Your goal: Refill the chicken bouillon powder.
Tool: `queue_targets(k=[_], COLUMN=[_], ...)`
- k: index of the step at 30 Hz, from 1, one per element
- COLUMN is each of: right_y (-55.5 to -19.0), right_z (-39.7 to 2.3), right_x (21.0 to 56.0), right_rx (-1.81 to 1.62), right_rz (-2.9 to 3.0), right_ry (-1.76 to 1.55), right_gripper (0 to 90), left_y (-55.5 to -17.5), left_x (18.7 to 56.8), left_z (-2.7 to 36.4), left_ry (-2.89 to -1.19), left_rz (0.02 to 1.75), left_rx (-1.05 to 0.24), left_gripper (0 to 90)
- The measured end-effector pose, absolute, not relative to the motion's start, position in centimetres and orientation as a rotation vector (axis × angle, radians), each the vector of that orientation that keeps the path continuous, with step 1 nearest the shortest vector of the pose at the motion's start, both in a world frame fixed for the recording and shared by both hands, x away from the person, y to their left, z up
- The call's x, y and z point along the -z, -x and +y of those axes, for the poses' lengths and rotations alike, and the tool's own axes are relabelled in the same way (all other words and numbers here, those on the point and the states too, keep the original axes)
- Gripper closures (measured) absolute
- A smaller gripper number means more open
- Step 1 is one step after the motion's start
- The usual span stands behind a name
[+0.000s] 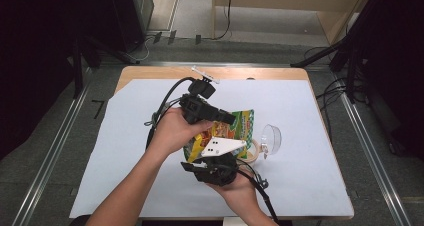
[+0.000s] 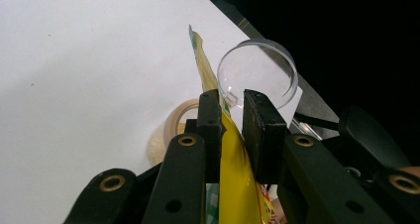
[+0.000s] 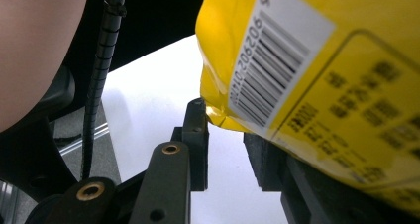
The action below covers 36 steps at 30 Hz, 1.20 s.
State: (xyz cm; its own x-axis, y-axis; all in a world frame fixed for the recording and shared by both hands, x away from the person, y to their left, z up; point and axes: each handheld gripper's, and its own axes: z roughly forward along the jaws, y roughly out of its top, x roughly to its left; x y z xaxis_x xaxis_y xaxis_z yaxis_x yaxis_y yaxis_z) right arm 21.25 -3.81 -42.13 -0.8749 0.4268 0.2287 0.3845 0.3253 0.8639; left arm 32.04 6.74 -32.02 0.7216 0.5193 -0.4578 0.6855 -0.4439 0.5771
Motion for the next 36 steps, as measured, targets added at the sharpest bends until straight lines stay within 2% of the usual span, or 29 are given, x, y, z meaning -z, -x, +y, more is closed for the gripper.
queue_targets(k=[17, 36], right_y=[-21.3, -22.4], right_z=[-4.1, -4.0], right_x=[42.5, 41.6], right_rx=[-1.627, -1.630], right_rz=[2.526, 2.542], right_ry=[-0.807, -0.831], right_gripper=[72.8, 72.5], left_y=[-32.2, -33.9], left_x=[32.2, 32.2], left_z=[6.1, 6.2], left_ry=[-2.161, -2.165], left_rz=[0.893, 0.917], left_rx=[0.270, 0.325], left_gripper=[78.5, 78.6])
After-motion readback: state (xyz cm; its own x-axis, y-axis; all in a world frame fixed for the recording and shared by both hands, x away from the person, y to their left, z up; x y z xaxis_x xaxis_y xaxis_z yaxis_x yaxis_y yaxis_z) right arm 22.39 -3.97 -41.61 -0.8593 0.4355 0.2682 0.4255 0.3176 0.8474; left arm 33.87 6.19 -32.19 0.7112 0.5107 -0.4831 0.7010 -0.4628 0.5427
